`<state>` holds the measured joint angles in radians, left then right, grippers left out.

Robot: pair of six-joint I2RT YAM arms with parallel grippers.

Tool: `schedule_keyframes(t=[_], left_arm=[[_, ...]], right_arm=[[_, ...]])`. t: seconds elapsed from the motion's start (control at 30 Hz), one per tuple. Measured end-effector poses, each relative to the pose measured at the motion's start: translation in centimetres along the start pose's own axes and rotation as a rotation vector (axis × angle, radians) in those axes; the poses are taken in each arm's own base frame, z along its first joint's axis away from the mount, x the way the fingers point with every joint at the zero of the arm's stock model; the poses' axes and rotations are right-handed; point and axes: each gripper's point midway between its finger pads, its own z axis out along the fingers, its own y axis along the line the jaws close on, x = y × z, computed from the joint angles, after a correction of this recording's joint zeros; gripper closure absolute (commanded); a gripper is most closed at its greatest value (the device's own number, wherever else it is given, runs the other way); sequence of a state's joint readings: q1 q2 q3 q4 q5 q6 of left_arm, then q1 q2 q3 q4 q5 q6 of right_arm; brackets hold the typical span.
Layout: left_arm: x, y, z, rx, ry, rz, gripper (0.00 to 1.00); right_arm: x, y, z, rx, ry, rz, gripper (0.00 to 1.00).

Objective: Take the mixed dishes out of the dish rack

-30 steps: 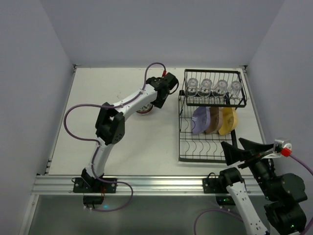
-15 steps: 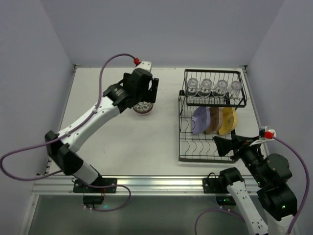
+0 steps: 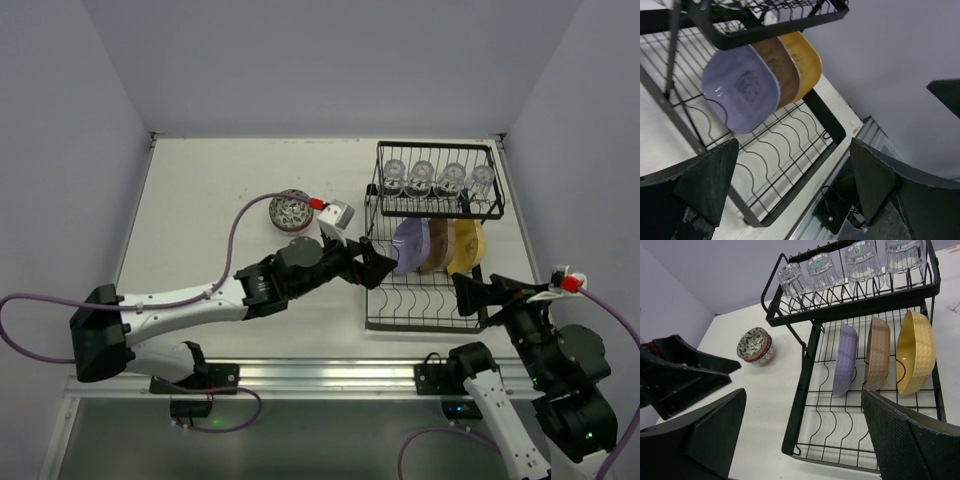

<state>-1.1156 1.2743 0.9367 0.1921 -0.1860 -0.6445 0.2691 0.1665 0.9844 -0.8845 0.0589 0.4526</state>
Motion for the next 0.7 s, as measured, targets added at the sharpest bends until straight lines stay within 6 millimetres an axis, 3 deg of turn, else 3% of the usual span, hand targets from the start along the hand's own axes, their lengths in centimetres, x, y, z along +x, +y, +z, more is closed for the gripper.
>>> schedule_keyframes(t=[0.13,0.2,0.23,0.33,0.47,0.7], left_arm=[[3.2,-1.9,2.8,0.056,0.023,0.001,0.17],[4.8,-2.4,4.5,0.063,0.043,0.017,0.30],[5.6,-2.4,5.4,0.063,0.052,0.027,0.38],[7.8,-1.8,7.7,0.042,0.079,0.081,0.47],[9.2,-0.7,10.3,-0.007,0.089,0.152,0.47],[8.8,-0.3,14.3,-0.061,0.060,0.284,0.46]], right_arm=[[-0.3,0.1,-0.6,-0.007,-0.019,0.001,0.01],[-0.3,0.1,-0.9,-0.010,-0.020,0.000,0.01],[-0.3,0.1,-0.9,-0.013,-0.019,0.000,0.01],[-0.1,0.3,-1.1,-0.028,-0.014,-0.004,0.01],[-0.3,0.5,-1.6,-0.040,-0.022,-0.009,0.01],[-0.5,0.6,-2.1,-0.049,-0.035,-0.018,0.01]])
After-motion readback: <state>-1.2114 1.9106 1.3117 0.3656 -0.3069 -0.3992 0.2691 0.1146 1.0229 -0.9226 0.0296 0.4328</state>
